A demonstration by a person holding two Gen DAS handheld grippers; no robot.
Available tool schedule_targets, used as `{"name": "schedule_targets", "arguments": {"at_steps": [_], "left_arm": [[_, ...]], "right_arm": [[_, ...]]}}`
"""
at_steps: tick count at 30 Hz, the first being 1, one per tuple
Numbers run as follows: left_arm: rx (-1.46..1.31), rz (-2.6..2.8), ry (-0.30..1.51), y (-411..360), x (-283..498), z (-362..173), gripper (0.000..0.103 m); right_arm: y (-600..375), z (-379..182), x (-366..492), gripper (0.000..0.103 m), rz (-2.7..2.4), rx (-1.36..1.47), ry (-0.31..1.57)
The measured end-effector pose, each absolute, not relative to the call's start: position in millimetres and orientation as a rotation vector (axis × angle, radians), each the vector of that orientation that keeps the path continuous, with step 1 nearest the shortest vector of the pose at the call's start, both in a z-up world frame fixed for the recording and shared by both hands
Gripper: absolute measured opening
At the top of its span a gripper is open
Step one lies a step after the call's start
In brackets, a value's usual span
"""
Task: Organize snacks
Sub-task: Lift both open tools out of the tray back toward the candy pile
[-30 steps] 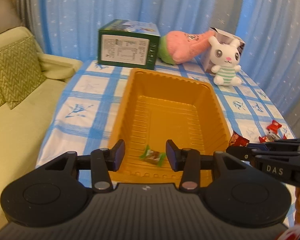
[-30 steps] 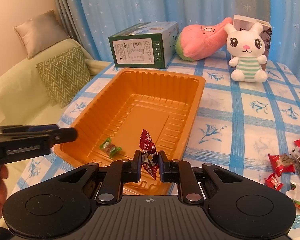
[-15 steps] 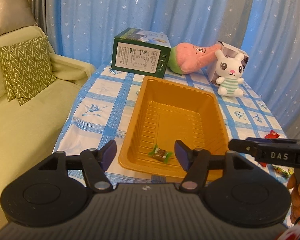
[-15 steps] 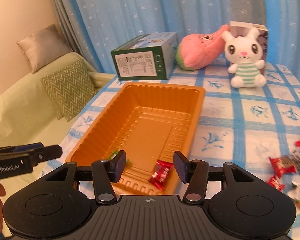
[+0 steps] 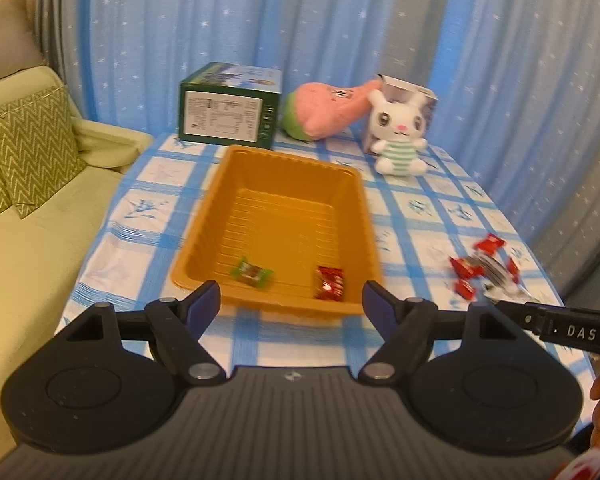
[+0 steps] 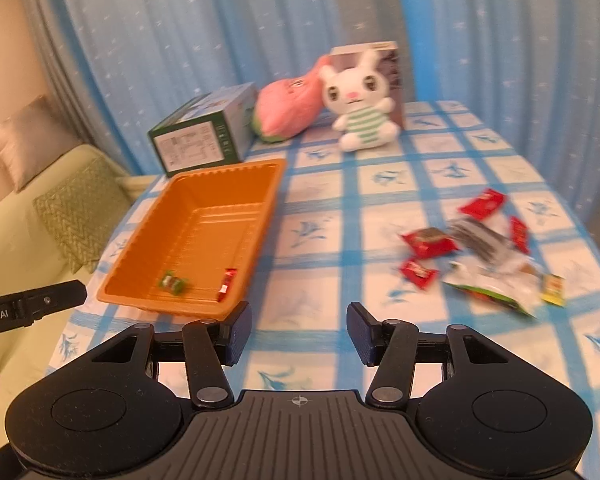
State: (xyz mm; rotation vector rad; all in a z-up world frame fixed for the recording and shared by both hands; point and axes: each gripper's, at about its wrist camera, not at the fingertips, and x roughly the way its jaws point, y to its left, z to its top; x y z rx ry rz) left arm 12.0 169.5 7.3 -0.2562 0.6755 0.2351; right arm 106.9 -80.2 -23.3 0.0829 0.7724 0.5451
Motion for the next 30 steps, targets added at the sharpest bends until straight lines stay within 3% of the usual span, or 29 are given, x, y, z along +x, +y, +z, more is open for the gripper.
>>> {"name": "schedule_targets", "arguments": {"at_steps": [30], "left_arm": [[-0.154, 0.017, 0.72, 41, 28, 6, 0.081]], "right_arm": [[-236, -8, 75, 0.053, 0.265, 0.17, 0.702]]}}
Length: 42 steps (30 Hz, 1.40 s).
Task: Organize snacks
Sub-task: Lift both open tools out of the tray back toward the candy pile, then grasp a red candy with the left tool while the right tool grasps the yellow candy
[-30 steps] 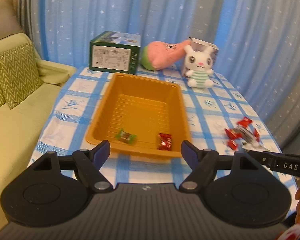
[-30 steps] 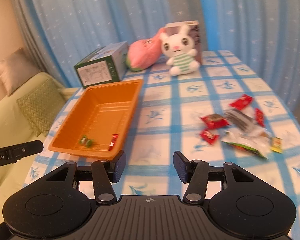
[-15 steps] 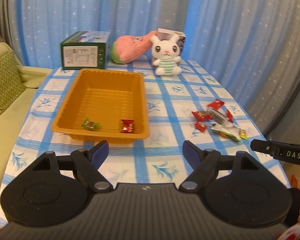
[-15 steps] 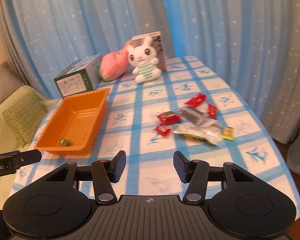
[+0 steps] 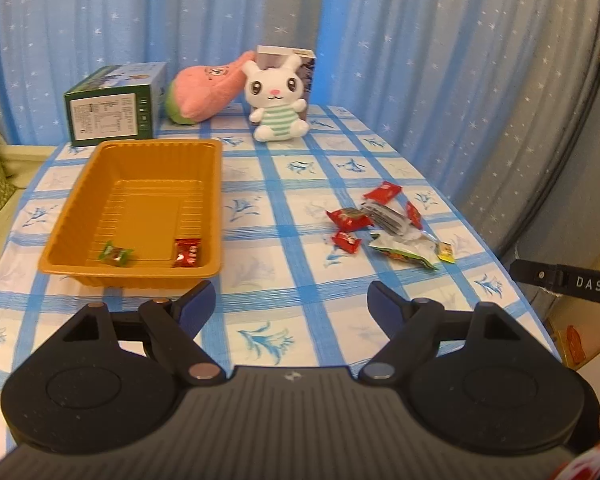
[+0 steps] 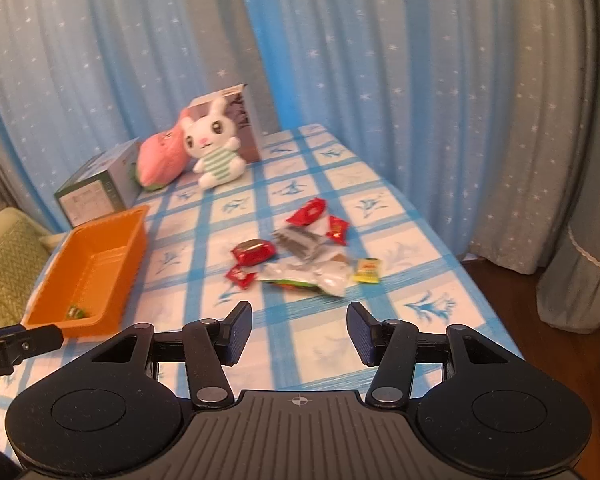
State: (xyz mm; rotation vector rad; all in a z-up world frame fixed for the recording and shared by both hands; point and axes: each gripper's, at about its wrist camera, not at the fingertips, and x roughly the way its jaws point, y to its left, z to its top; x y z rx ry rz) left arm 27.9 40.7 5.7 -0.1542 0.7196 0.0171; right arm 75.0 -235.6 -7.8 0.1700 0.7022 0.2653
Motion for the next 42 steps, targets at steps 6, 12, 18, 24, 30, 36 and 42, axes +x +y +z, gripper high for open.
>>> {"name": "schedule_targets", "arguments": {"at_steps": [6, 12, 18, 24, 30, 36, 42], "left_arm": [[-0.139, -0.006, 0.728, 27, 43, 1, 0.081], [-0.128, -0.017, 0.736, 15, 63, -6, 0.081], [-0.107, -0.032, 0.745, 5, 92, -18, 0.078], [-0.119, -0.043, 0.779, -3, 126, -40, 0.076], [-0.123, -0.044, 0.806, -8, 158, -64, 0.076], [-0.152, -0.032, 0.838, -8, 191, -90, 0.071], [-0.185, -0.032, 0.874, -9, 210, -112, 0.064]], "right_arm": [[-252, -14, 83, 0.053, 0.235, 0.179, 0.711], [-268, -19, 96, 0.053, 0.22, 0.181, 0.713], [-282, -28, 116, 0.053, 0.205, 0.18, 0.716], [-288, -47, 147, 0.053, 0.206, 0.161, 0.742], [-285, -74, 187, 0.052, 0.215, 0.176, 0.762], [-272, -104, 225, 0.044, 0.244, 0.139, 0.791], [-262, -128, 254, 0.035, 0.246, 0.104, 0.813]]}}
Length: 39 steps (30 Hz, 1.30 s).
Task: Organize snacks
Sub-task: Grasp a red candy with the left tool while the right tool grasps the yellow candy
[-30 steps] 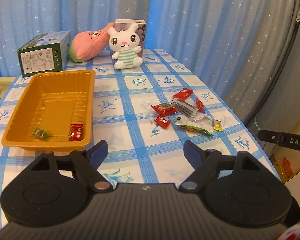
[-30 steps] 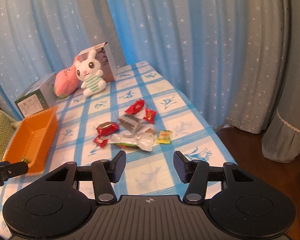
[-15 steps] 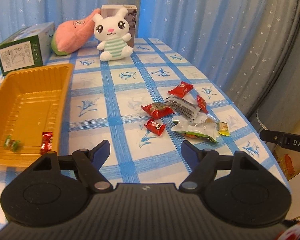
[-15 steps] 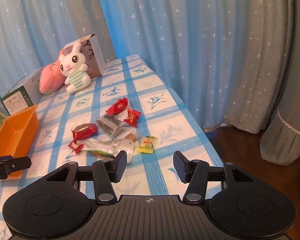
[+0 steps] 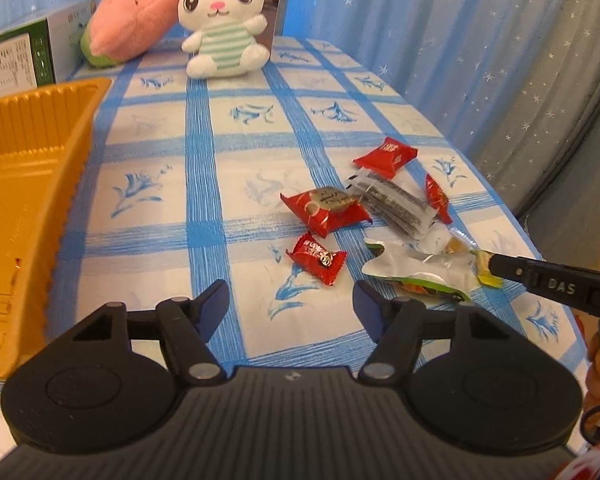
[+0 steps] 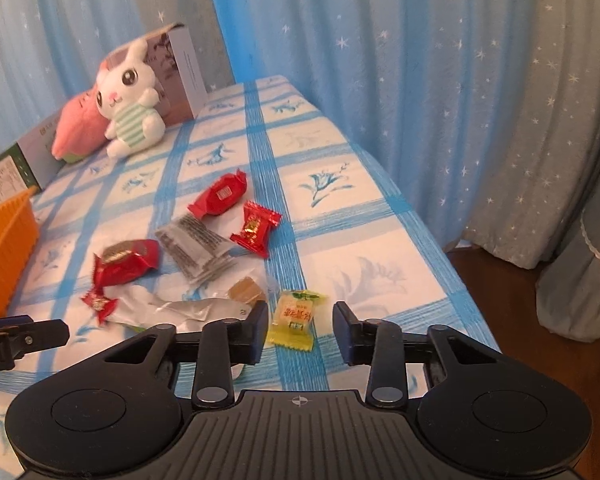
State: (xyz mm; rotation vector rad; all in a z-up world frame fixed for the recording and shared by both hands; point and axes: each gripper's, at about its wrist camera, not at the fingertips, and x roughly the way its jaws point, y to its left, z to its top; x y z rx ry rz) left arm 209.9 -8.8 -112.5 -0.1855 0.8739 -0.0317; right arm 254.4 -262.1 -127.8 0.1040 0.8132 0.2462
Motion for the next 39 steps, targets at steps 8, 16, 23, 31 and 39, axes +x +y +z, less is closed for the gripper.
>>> {"name": "schedule_targets", "arguments": {"at_steps": [8, 16, 23, 31, 39], "left_arm": [[-0.255, -0.034, 0.88, -7, 219, -126, 0.061], [-0.298, -0.033, 0.873, -13, 229, -130, 0.052], [-0.422, 0.003, 0.846, -9, 241, -135, 0.037], [-0.263, -0.002, 0.841, -22, 251, -136, 0.023], [-0.126, -0.026, 0.855, -18, 229, -134, 0.016]], "right_arm": [[-249, -139, 265, 0.033, 0.258, 0.021, 0.808], [-251, -137, 261, 0.022, 0.258, 0.032, 0.812], [-255, -138, 256, 0.022, 0.252, 0.056, 0.813], [-254, -138, 254, 0.022, 0.252, 0.049, 0.814], [-257, -134, 248, 0.021, 0.253, 0.058, 0.822]]}}
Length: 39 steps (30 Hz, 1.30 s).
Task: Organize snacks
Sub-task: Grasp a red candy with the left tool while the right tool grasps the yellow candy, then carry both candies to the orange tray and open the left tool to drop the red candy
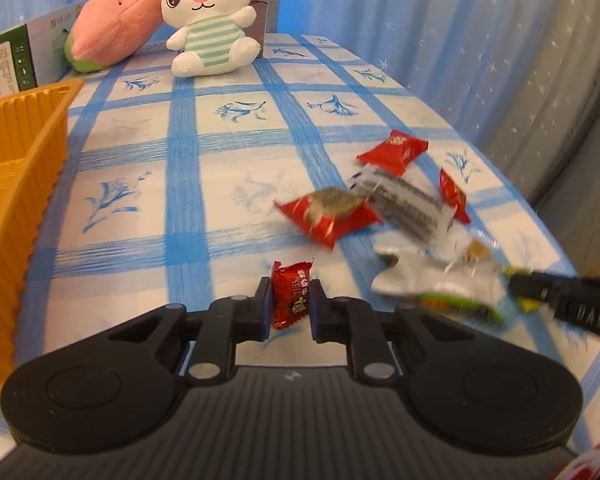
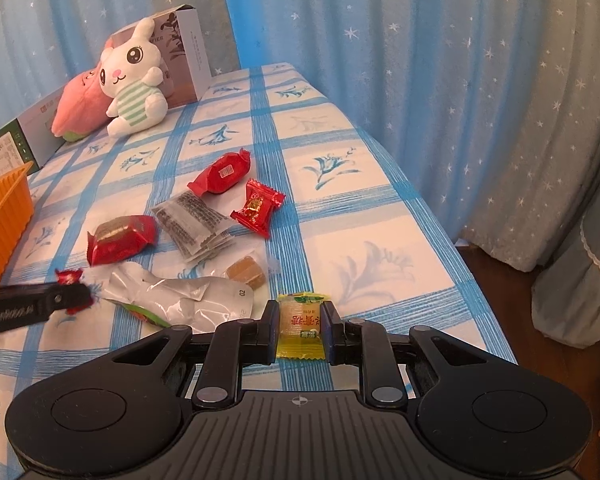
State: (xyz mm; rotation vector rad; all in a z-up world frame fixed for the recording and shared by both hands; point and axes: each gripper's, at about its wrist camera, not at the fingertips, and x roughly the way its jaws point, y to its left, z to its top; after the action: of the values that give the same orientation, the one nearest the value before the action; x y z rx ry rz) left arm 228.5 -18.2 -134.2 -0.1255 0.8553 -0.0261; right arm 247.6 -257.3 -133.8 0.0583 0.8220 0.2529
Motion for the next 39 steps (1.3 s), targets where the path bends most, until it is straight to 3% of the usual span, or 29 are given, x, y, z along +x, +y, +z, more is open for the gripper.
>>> {"name": "schedule_targets", "arguments": {"at_steps": [9, 23, 39], "left_arm": [[-0.16, -0.014, 0.847, 0, 190, -114, 0.015], [-0.187, -0.006, 0.757, 21, 125, -37, 0.015], [-0.203, 0.039, 0.726, 64, 51, 2, 0.015]], "right_arm": [[-254, -98, 229, 0.021, 0.285, 0.081, 0.784], [-219, -19, 167, 0.021, 0.398, 0.083, 0.699], [-150, 4, 98, 0.021, 0.523, 0.043, 0.678]]}}
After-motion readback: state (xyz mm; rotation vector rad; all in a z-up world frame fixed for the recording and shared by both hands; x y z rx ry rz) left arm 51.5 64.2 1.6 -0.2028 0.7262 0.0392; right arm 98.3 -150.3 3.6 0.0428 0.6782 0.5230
